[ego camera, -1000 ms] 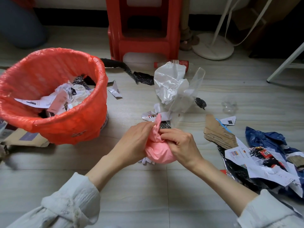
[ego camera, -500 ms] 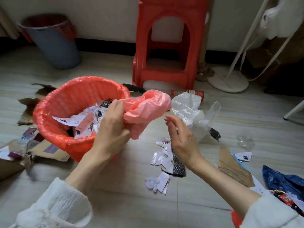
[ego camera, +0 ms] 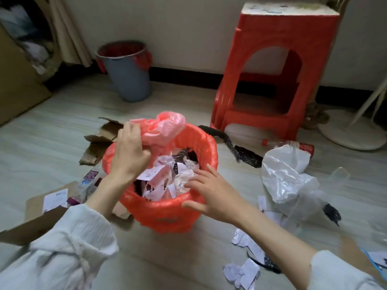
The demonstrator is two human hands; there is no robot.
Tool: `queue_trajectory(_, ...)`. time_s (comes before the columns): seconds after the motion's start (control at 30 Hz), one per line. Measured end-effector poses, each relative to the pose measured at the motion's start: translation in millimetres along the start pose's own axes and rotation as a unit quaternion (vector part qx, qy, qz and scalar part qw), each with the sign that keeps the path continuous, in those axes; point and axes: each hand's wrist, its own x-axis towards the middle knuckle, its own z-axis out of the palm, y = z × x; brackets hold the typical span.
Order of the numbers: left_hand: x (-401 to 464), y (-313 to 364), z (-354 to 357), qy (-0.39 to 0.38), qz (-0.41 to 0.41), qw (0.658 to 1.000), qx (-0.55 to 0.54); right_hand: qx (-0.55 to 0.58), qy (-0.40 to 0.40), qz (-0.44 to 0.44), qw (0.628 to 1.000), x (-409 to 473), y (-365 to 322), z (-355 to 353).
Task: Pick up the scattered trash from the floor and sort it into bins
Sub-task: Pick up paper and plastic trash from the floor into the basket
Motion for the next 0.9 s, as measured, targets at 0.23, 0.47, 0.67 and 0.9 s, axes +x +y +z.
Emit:
queue_trajectory(0.23, -6, -18, 49, -0.105, 0.063, 0.973, 0.194, -0.008, 0.023, -0.055, 0.998, -8, 1, 11)
queue_trajectory(0.47, -18, -11, 89, -0.228, 0.140, 0.923, 0.276, 0.032, 0.000, -0.049, 0.998, -29, 5, 10)
queue_trajectory(0.67, -27, -32, 120, -0.516, 0.049, 0.814, 0.261, 0.066, 0.013, -0.059, 0.996, -30, 9, 14)
queue_trajectory(0.9, -32, -42, 120, -0.543, 0.000, 0.815, 0.203, 0.046, -0.010, -0.057, 0.997, -29, 9, 15)
